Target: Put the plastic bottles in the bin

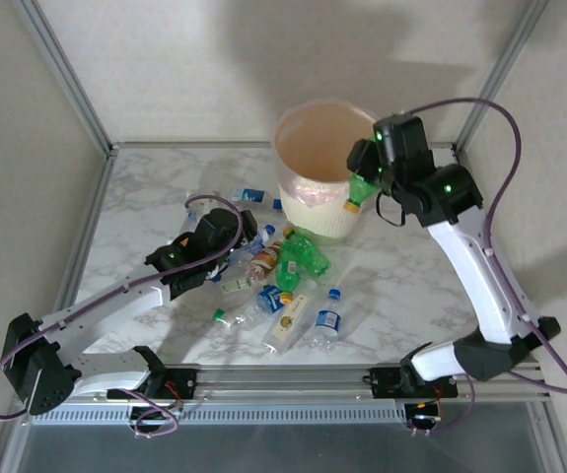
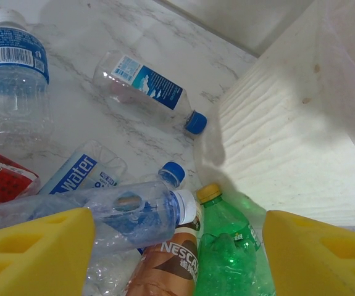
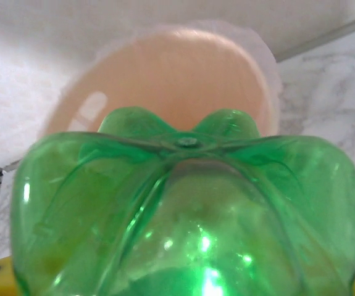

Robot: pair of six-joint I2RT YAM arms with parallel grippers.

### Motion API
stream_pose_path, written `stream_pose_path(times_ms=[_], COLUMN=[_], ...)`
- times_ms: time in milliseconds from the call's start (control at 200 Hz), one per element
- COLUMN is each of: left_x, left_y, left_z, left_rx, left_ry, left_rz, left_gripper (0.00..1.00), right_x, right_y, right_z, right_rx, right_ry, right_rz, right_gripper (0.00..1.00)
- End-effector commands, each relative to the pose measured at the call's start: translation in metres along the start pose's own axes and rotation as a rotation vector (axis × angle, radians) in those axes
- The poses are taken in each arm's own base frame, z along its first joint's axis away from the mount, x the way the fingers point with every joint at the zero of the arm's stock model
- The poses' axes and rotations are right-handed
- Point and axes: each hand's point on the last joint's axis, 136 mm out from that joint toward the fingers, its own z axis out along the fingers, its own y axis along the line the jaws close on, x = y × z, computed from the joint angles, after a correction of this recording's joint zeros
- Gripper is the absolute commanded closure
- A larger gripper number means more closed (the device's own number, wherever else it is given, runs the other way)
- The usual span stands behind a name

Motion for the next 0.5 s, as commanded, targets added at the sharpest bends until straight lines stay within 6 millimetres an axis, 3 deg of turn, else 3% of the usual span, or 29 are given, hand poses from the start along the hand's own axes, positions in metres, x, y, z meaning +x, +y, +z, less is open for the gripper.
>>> stream_pose_path(times_ms=[0,295,496], left_x=[-0.001,-0.004,-0.004], left_y=[0.005,0.007,0.012], left_z=[0.000,-0.002,-0.003], left_rx=[-0.014,-0.023,-0.036], left_ry=[0.004,0.003,-0.003], left_rz=[-0.005,0.000,-0.011], left_gripper=[0.28,0.28,0.28], right_x=[-0.022,-0.058,-0.062], right_y=[0.008,0.019,0.016], right_z=[0.008,0.050,0.085], right_rx=[0.015,-0.022,-0.014], right_ry=[-0.035,-0.102,-0.074], right_rz=[-0.037,-0.011,-0.024], right_gripper=[0.48,0.47,0.46])
